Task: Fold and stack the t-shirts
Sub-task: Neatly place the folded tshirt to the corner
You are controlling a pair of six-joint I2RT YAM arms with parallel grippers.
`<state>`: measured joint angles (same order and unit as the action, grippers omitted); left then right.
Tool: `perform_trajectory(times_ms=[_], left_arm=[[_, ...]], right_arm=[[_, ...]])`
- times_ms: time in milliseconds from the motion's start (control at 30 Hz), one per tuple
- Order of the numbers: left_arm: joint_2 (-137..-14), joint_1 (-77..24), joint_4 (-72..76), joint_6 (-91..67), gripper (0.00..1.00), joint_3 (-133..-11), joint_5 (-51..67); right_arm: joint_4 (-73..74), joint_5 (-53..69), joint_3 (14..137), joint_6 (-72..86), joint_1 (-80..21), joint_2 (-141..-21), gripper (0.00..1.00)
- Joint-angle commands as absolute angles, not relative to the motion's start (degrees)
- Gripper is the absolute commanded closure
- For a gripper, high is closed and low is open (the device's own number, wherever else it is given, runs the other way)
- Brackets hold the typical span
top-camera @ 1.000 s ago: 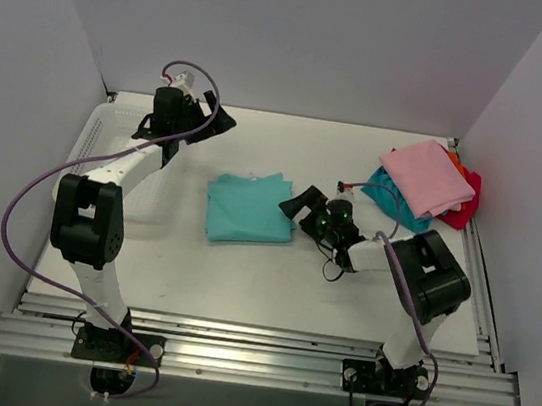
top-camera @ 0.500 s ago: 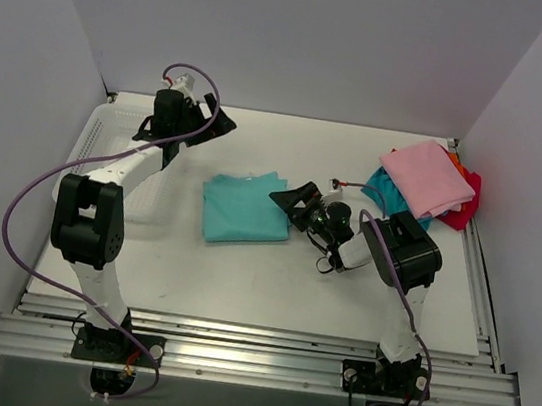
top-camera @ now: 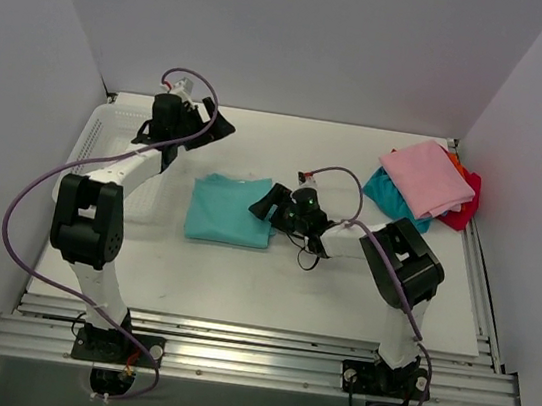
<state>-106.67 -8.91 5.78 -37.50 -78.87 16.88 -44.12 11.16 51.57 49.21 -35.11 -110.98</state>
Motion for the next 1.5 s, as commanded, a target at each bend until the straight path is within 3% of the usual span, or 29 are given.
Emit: perform_trajectory(times_ms=[0,67,100,467,733,967,1400,1467], left_arm=[[-106.17,-7.91,10.46,-38.23,0.00,-77.96,18.81],[-106.35,-7.38,11.33,-38.58,0.00,-77.26,19.25],[-106.35,-6.69,12.12,-39.11,0.00,-76.65,20.03],[-104.24,-4.31,15.82,-40.95,0.00,-72.95,22.15],[-103.36,-3.43,16.96,-41.75,0.00,-71.98,24.08],[-103.45,-2.02,18.63,-43.06,0.00,-71.10,25.40],[-106.00,-1.58,20.92,-44.65,0.00,-71.46,27.33],[-106.00,-1.58,21.01,-44.91,0.05,-71.46,27.60]], right_arm=[[-34.72,7.21,53.09,46.14,-34.45,-109.77,0.42],[-34.72,7.47,53.52,46.06,-34.63,-111.61,0.56],[-34.28,7.73,54.57,46.23,-34.72,-114.06,1.00],[-28.59,8.00,65.46,42.20,-32.96,-119.80,1.00],[-9.51,1.77,90.74,34.29,-24.36,-120.85,1.00],[2.78,0.18,105.79,29.45,-17.15,-123.75,1.00],[10.19,-3.26,113.29,25.40,-8.80,-120.50,1.00],[11.15,-2.73,114.43,24.53,-7.74,-120.41,1.00]])
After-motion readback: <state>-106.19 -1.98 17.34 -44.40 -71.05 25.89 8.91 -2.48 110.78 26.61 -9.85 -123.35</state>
